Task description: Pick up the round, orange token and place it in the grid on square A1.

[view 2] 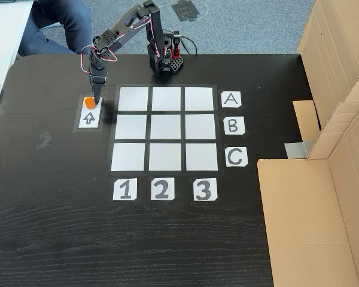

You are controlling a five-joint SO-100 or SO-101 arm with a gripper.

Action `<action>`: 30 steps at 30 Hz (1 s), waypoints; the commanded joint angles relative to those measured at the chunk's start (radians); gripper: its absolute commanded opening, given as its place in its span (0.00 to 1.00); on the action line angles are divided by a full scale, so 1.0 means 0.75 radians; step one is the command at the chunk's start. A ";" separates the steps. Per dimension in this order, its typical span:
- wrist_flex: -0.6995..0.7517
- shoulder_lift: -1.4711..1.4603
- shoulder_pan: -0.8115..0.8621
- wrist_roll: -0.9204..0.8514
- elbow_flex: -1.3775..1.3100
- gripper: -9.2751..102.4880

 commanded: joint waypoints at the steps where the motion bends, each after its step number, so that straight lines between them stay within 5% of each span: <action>1: 0.002 -0.018 -0.008 0.016 -0.074 0.37; 30: -0.014 -0.213 -0.012 0.006 -0.247 0.37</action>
